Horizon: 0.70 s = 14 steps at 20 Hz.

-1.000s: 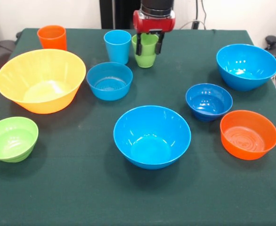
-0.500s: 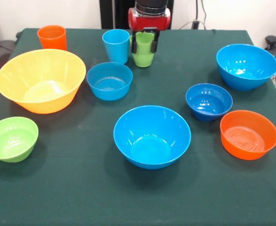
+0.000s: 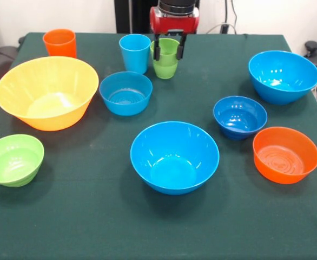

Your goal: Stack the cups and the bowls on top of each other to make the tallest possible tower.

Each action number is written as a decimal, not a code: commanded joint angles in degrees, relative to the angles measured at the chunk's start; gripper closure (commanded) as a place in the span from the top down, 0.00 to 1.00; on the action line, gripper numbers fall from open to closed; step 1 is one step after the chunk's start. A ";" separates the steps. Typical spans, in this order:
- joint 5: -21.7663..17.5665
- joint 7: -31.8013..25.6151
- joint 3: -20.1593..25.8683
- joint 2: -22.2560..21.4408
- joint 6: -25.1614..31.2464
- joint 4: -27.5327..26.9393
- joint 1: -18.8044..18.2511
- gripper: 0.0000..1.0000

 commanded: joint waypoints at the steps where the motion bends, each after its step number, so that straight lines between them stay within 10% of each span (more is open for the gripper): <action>1: 2.52 -0.75 5.75 0.28 6.51 0.73 -0.15 1.00; 14: 3.06 0.63 5.54 -2.24 3.48 0.95 0.79 1.00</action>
